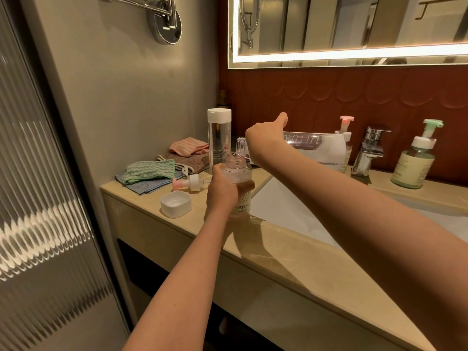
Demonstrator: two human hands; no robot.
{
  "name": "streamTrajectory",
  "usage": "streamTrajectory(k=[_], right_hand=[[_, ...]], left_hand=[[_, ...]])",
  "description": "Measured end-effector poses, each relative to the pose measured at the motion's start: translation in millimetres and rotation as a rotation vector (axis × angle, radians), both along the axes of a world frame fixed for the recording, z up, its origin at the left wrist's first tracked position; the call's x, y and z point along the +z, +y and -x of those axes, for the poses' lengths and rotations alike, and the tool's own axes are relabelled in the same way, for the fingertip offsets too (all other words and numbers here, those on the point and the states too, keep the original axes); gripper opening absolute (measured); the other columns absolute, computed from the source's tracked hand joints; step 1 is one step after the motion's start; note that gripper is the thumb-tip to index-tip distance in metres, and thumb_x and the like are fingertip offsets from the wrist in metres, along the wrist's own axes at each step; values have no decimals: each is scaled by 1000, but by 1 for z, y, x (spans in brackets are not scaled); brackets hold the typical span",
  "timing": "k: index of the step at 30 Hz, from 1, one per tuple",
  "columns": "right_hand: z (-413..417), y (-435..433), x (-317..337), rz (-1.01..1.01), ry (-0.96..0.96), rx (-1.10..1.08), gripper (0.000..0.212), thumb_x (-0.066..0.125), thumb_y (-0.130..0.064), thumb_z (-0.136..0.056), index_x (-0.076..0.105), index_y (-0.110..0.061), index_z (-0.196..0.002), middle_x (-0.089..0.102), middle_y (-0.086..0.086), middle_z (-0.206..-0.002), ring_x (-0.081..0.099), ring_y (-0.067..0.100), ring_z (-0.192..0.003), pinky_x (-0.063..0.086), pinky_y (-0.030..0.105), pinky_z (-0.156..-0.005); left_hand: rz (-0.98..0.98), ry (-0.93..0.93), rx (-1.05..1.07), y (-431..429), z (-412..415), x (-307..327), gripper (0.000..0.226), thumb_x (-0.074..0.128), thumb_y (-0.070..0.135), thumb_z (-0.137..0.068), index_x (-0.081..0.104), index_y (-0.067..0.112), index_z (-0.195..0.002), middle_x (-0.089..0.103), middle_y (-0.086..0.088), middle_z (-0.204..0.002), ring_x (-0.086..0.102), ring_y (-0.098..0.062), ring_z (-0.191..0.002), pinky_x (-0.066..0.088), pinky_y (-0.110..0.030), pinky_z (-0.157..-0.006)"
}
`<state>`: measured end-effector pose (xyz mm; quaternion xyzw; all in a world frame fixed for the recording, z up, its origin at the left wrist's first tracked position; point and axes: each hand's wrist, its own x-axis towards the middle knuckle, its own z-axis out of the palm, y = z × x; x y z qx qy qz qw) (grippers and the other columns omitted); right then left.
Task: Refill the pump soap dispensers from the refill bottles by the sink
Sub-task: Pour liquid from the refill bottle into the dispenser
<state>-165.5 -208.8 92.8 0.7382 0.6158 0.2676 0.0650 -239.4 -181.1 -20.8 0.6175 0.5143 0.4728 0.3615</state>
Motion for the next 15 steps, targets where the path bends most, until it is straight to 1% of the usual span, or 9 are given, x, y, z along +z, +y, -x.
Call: streamTrajectory(k=[6, 11, 15], right_hand=[[1, -2, 1, -1, -10, 7, 9, 56, -15, -90, 48, -12, -92, 54, 5, -92, 52, 26, -100, 25, 45, -101], [0, -2, 1, 1, 4, 7, 9, 56, -16, -90, 48, -12, -92, 53, 5, -91, 45, 24, -92, 26, 44, -100], [1, -3, 2, -1, -12, 11, 8, 55, -14, -90, 48, -12, -91, 54, 5, -93, 52, 26, -100, 26, 44, -100]], left_hand=[[3, -1, 0, 0, 0, 0, 76, 77, 29, -74, 30, 17, -133, 51, -7, -131, 47, -29, -121, 41, -43, -94], [2, 6, 6, 0, 0, 1, 77, 77, 30, -73, 30, 17, -133, 51, -7, -132, 47, -30, -121, 41, -43, -94], [2, 5, 6, -1, 0, 1, 76, 76, 30, -75, 29, 17, -134, 50, -8, -133, 47, -30, -122, 41, -43, -95]])
